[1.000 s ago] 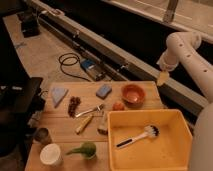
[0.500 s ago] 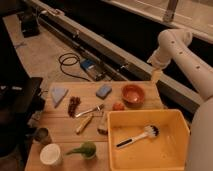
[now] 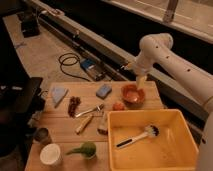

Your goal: Place eraser in metal cup

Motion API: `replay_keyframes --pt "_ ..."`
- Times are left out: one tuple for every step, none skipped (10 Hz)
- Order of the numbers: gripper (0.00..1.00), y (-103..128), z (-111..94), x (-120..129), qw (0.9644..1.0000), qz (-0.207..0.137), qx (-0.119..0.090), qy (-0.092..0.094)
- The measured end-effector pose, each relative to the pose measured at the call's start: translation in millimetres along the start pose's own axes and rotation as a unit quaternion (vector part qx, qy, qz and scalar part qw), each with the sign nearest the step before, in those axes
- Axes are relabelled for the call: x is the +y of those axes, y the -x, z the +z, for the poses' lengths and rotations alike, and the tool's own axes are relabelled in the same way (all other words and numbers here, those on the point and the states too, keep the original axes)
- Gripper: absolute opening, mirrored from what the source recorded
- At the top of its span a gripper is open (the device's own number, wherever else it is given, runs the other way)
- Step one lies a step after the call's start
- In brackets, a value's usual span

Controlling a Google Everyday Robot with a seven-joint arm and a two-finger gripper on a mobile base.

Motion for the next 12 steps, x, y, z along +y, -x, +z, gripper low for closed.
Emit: replay_keyframes --pt "0.80 16.4 3.5 5.4 0.9994 -0.033 -0.009 0.003" --pt "0.80 38.7 11.6 17.2 0.9971 -0.071 -0.024 0.012" --pt "0.80 55.9 17.5 21.9 0.9945 -0.097 -0.034 0.018" --pt "0.80 61.0 19.7 24.7 0.9935 -0.105 -0.038 0.021" --pt "0.80 59.5 18.9 26.3 0.9937 -0.104 -0.037 0.021" --pt "0.80 60.4 19.3 25.8 0.9936 -0.105 -0.038 0.021" --pt "0.80 61.3 19.8 24.7 0.9935 -0.106 -0.036 0.022" --pt "0.80 58.3 19.9 24.6 0.9929 -0.113 -0.022 0.029" --pt "0.80 58.9 22.7 19.7 0.9899 -0.137 0.001 0.039" --pt "0.80 62.5 25.3 13.4 0.9878 -0.150 0.010 0.040" --pt "0.80 63.0 27.5 7.5 0.9852 -0.165 0.020 0.040" --pt "0.80 63.0 30.3 1.7 0.9825 -0.180 0.026 0.038"
